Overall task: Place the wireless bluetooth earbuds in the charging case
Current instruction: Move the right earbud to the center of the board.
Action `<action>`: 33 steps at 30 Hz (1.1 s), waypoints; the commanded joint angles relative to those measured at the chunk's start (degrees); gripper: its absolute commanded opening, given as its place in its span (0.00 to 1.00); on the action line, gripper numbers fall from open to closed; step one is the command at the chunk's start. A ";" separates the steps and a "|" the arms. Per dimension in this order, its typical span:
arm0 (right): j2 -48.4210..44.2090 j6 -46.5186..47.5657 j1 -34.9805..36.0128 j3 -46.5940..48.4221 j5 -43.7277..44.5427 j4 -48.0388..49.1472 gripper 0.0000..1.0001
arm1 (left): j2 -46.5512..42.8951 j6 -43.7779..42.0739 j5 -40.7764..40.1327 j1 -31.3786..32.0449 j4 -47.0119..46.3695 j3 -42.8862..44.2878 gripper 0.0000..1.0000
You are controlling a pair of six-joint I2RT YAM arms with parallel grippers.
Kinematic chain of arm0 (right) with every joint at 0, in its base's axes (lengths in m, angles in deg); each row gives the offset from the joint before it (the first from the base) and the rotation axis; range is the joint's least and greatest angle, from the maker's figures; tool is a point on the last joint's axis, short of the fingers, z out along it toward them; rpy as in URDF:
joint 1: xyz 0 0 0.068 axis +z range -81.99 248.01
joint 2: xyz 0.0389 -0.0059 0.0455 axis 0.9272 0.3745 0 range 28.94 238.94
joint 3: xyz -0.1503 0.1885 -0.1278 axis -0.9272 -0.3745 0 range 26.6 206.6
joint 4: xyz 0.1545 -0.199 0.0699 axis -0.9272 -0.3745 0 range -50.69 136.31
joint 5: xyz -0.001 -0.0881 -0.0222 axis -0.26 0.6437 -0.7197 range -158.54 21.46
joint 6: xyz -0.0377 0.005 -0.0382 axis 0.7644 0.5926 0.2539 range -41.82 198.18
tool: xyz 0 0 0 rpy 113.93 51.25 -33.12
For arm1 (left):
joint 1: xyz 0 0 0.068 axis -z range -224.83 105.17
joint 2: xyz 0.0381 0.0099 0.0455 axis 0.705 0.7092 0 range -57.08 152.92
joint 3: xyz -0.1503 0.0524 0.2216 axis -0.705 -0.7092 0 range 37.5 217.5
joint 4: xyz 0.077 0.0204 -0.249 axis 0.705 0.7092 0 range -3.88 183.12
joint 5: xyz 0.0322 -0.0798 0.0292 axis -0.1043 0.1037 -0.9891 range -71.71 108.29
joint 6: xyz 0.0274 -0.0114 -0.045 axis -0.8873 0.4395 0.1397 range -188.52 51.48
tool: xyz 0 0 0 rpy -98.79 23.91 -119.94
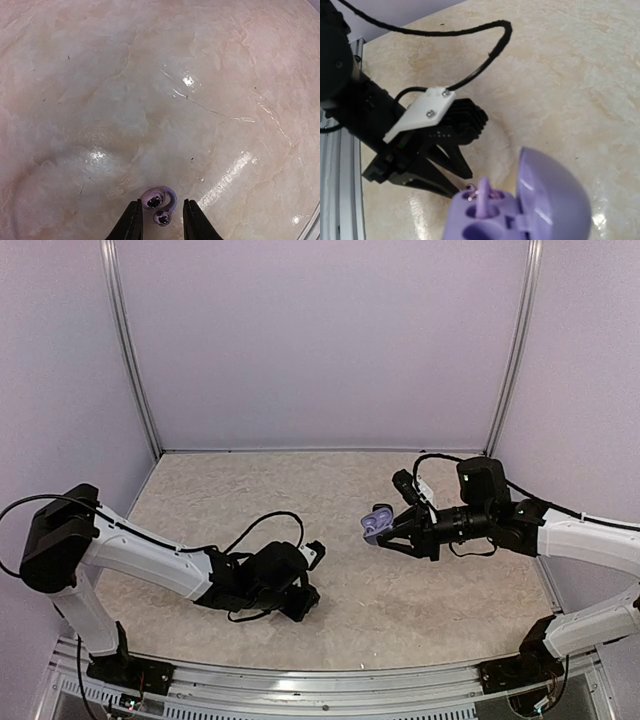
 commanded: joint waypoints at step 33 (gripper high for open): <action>-1.23 -0.34 -0.52 -0.71 -0.19 0.24 0.00 | -10.66 -2.35 1.44 -15.30 -3.25 -6.99 0.28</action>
